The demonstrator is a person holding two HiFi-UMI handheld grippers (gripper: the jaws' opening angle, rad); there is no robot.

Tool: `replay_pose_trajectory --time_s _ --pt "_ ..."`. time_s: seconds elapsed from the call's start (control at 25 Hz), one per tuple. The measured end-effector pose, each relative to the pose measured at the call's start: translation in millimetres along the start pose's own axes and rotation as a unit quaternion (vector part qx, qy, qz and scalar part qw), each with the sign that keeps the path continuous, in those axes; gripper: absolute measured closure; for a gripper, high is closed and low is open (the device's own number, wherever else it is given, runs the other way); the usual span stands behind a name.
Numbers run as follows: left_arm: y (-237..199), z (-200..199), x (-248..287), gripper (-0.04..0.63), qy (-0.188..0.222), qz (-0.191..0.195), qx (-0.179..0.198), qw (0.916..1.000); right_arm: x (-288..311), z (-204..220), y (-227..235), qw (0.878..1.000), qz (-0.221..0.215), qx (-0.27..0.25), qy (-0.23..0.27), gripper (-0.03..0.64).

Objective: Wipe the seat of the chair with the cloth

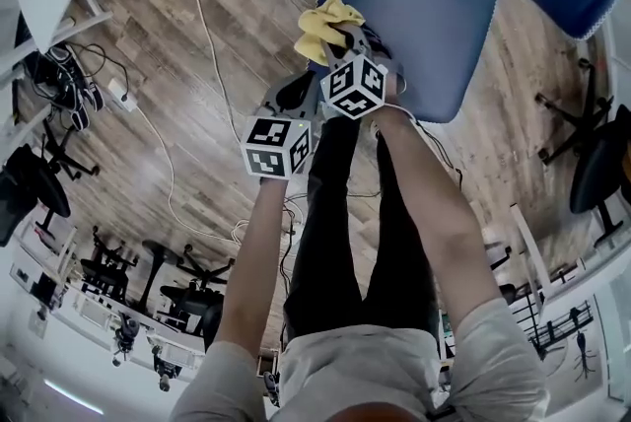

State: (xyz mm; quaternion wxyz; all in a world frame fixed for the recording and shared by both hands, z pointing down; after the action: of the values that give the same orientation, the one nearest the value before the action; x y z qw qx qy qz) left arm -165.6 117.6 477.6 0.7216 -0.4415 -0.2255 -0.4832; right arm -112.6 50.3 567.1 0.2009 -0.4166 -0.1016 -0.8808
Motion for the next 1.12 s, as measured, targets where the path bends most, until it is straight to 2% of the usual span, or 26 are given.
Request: replay_pose_trajectory --time_s 0.2,0.44,0.6,0.96,1.12 --pt "17 0 2 0.568 -0.001 -0.008 0.012 0.9999 -7 10 -7 0.996 -0.044 -0.071 -0.009 0.551" --pt "49 2 12 0.568 -0.001 -0.008 0.024 0.9997 -21 31 -6 0.990 -0.074 -0.121 -0.024 0.551" --pt "76 9 25 0.568 -0.009 0.002 0.036 0.9993 -37 56 0 0.988 -0.077 -0.131 -0.028 0.550" --pt "140 21 56 0.568 -0.025 0.022 0.063 0.9975 -79 112 27 0.990 -0.067 -0.118 -0.027 0.549" --pt "150 21 64 0.568 -0.021 0.015 0.052 0.9983 -102 141 41 0.991 -0.054 -0.121 -0.027 0.549"
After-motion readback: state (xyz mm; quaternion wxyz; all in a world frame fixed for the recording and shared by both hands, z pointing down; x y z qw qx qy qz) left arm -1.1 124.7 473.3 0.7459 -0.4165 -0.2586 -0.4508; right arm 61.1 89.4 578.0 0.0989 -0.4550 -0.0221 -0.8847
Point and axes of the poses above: the fingertips, and each gripper's own axes: x forward along the fingers, y to its right, z out of its underside, the point moved 5 cm from there along -x, backward along the fingers, and after that the axes turned 3 degrees about y, right-handed, at the moved point
